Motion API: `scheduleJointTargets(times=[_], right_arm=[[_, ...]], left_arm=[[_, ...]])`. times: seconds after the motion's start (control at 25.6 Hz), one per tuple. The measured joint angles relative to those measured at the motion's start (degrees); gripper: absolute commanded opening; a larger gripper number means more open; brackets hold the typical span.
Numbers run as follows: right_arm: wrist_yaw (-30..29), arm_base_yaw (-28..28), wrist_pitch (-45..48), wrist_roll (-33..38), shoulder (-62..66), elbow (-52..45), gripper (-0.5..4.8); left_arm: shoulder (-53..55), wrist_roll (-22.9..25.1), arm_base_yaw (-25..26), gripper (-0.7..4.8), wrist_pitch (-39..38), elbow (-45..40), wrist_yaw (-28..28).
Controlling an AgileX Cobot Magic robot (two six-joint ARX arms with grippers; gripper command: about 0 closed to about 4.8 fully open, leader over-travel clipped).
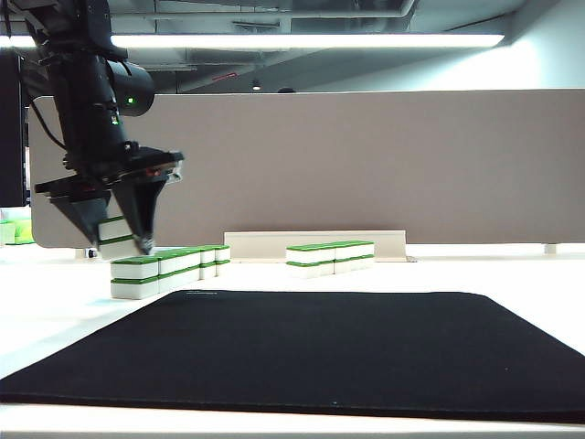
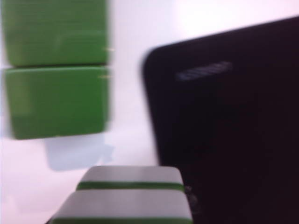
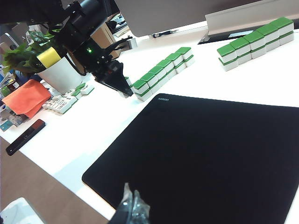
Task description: Take a mahjong tile from the mahjong wall and then place it on the table close to you.
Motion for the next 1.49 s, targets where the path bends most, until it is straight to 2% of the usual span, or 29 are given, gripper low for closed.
scheduleJointTargets(times=[0.2, 0.35, 0.47, 0.59, 0.82, 0.98, 1.29, 1.49], right_arm=[[0.0, 0.0, 0.0, 0.0, 0.0, 0.0, -0.01], [0.04, 0.0, 0.0, 0.0, 0.0, 0.0, -0.01], [0.04, 0.0, 0.0, 0.0, 0.0, 0.0, -0.01], [0.07, 0.0, 0.0, 0.0, 0.0, 0.0, -0.01], [0.07, -0.07, 0.02, 0.0, 0.0, 0.0, -0.01], [0.04, -0.07, 0.33, 0.0, 0.0, 0.0, -0.01], [0.02, -0.04, 1.22, 0.0, 0.0, 0.0, -0.01], [0.02, -0.04, 1.2, 0.0, 0.0, 0.0, -0.01]], left_arm=[[0.0, -0.09, -3.5, 1.46, 0.07, 0.0, 2.27], [0.0, 0.35, -8.96, 1.46, 2.89, 0.0, 2.23], [0.0, 4.61, -14.64, 1.46, 6.82, 0.0, 1.51], [0.02, 9.25, -19.82, 1.46, 9.55, -0.04, -1.64], [0.07, 13.09, -27.19, 1.47, 14.32, -0.07, -2.91], [1.92, 17.84, -32.59, 1.47, 14.73, -0.09, -2.91], [3.48, 19.21, -37.97, 1.47, 15.34, -0.15, -1.88], [6.95, 19.34, -38.95, 1.48, 16.04, -0.17, -1.16]])
